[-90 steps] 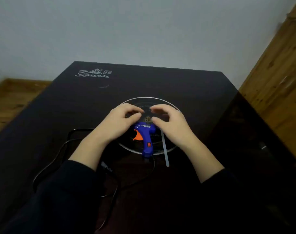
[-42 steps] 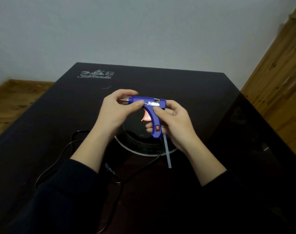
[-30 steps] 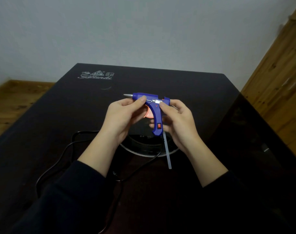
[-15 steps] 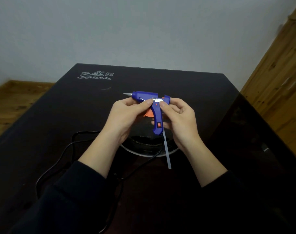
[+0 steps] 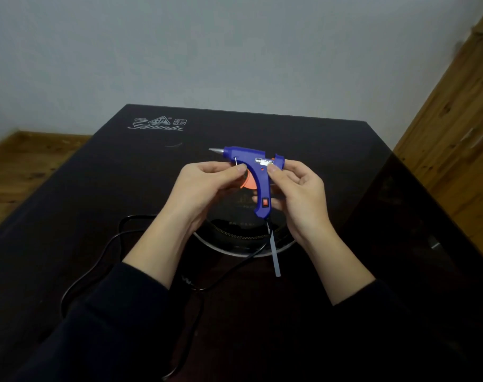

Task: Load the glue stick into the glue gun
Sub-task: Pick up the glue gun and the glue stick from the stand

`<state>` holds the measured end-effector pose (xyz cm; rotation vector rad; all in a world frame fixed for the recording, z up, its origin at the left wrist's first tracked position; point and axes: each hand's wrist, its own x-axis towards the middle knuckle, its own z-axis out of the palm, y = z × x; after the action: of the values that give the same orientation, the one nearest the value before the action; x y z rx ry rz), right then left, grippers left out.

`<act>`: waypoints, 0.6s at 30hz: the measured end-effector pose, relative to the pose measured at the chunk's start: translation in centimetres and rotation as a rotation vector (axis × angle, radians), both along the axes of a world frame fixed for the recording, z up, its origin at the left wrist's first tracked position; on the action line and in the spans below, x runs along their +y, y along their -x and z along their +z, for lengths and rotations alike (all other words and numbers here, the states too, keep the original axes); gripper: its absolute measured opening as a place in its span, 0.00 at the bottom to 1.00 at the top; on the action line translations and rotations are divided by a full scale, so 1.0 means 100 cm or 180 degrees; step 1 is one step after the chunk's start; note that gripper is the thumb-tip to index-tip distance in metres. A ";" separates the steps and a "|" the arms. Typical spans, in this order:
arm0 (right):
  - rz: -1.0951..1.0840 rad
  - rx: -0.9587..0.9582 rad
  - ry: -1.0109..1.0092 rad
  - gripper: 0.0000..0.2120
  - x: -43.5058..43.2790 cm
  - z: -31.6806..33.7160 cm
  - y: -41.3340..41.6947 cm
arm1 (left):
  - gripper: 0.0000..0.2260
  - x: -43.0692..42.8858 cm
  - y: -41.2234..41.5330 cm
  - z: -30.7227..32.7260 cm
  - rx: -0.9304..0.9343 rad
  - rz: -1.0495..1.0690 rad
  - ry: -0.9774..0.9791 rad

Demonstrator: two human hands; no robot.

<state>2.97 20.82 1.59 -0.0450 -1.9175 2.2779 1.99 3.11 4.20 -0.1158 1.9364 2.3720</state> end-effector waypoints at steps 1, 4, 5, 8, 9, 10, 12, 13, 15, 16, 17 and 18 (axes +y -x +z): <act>-0.0007 0.0009 -0.0036 0.12 0.001 0.000 0.000 | 0.09 -0.001 0.001 0.000 0.0008 0.0025 0.0018; -0.0011 0.0042 -0.0066 0.12 0.004 0.001 0.001 | 0.09 -0.005 0.003 0.000 0.0069 0.0043 0.0098; -0.0009 0.0040 -0.0066 0.12 0.005 0.002 0.001 | 0.09 -0.006 0.003 0.000 0.0089 0.0064 0.0112; -0.0004 0.0016 -0.0091 0.12 0.006 0.001 0.001 | 0.08 -0.008 0.005 0.000 0.0134 0.0203 0.0078; 0.0001 0.0012 -0.0108 0.12 0.006 0.001 0.002 | 0.09 -0.009 0.005 0.000 0.0161 0.0231 0.0081; 0.0006 0.0012 -0.0122 0.12 0.006 0.000 0.002 | 0.09 -0.009 0.006 0.000 0.0194 0.0238 0.0093; 0.0009 0.0019 -0.0140 0.11 0.005 0.000 0.002 | 0.10 -0.010 0.006 0.000 0.0259 0.0255 0.0130; 0.0003 0.0024 -0.0145 0.11 0.005 0.001 0.002 | 0.10 -0.010 0.006 0.000 0.0286 0.0279 0.0159; -0.0018 0.0015 -0.0154 0.12 0.006 0.001 0.002 | 0.10 -0.010 0.007 0.000 0.0342 0.0319 0.0232; -0.0024 0.0007 -0.0150 0.12 0.006 0.001 0.002 | 0.10 -0.010 0.007 0.000 0.0364 0.0327 0.0244; -0.0027 0.0002 -0.0152 0.12 0.006 0.001 0.001 | 0.10 -0.011 0.007 0.000 0.0374 0.0342 0.0237; -0.0029 -0.0005 -0.0162 0.12 0.006 0.000 0.001 | 0.11 -0.012 0.008 0.001 0.0372 0.0369 0.0239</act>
<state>2.84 21.37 1.59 -0.0494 -1.9708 2.2229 1.22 1.88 4.31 -0.0986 2.1278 2.4288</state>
